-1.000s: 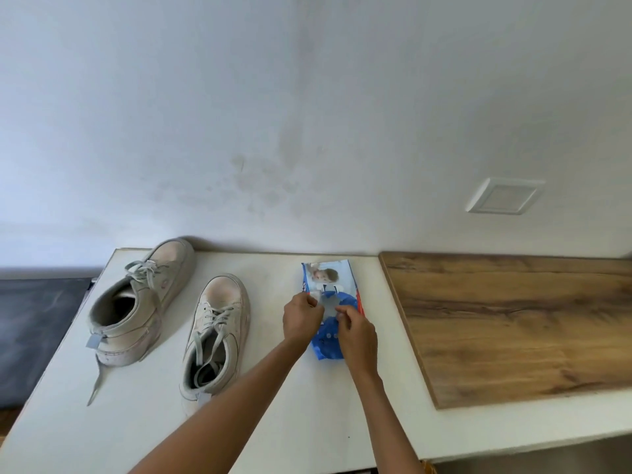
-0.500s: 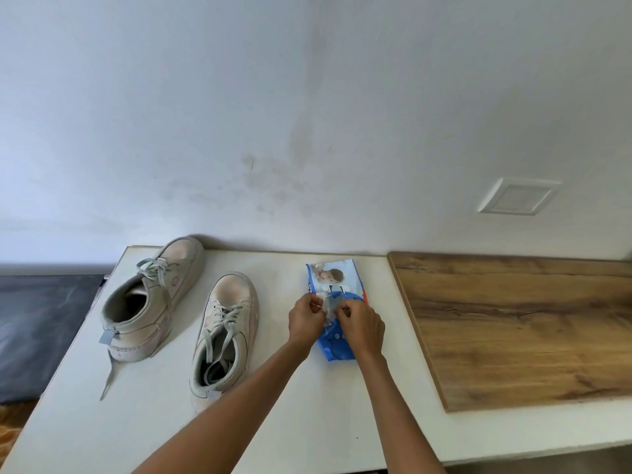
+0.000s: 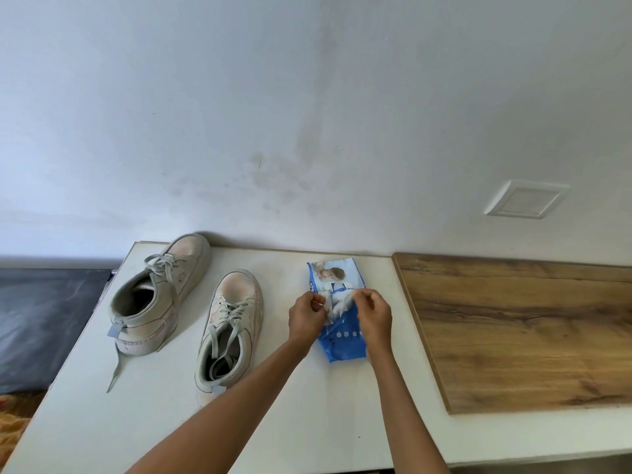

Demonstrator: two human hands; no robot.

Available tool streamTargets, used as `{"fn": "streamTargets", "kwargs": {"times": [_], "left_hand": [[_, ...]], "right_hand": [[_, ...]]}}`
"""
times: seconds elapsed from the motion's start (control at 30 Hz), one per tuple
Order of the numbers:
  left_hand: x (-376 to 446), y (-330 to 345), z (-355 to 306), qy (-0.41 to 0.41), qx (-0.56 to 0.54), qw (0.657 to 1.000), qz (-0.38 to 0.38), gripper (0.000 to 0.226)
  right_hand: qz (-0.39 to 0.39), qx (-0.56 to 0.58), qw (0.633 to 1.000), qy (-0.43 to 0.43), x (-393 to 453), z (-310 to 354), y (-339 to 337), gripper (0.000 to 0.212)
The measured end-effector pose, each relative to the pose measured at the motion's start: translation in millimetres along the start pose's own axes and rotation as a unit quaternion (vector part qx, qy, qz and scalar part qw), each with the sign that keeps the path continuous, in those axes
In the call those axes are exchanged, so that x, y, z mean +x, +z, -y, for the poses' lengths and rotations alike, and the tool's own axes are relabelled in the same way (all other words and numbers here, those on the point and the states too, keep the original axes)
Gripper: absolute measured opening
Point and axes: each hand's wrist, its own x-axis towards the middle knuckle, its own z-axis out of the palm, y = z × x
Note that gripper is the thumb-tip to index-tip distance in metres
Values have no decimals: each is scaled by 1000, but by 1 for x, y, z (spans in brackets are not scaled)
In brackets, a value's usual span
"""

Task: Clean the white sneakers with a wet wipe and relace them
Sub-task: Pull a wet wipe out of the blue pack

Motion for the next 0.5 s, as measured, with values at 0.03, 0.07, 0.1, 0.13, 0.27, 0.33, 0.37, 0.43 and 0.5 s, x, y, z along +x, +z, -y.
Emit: {"fn": "streamTargets", "kwargs": {"times": [0.03,0.07,0.1,0.13,0.27,0.33,0.37,0.43,0.5], "left_hand": [[0,0,0,4,6,1000,3,13],[1,0,0,10,14,1000,6,13],[1,1,1,13,21,1000,8,13],[0,1,1,14,25,1000,10,14],[-5,1,-5,43,44,998,-2,34],[-11,-1,-10,113,59,992,-2,54],[-14,0,-14,145,53,988,10,60],[-18,2,-21,169,0,985,45,61],[-22,3,-30,147,-73,985,54,43]], "right_hand": [[-5,74,996,42,1,2,0,11],[-13,131,988,77,3,2,-1,14],[-20,161,981,107,5,2,-2,17],[-26,161,978,129,6,3,-4,19],[-30,229,961,150,8,13,-8,14],[-26,221,966,134,9,17,-7,14],[-17,195,973,123,7,20,-6,13],[9,146,985,92,2,23,-4,12],[30,116,991,63,-5,24,-2,12]]}}
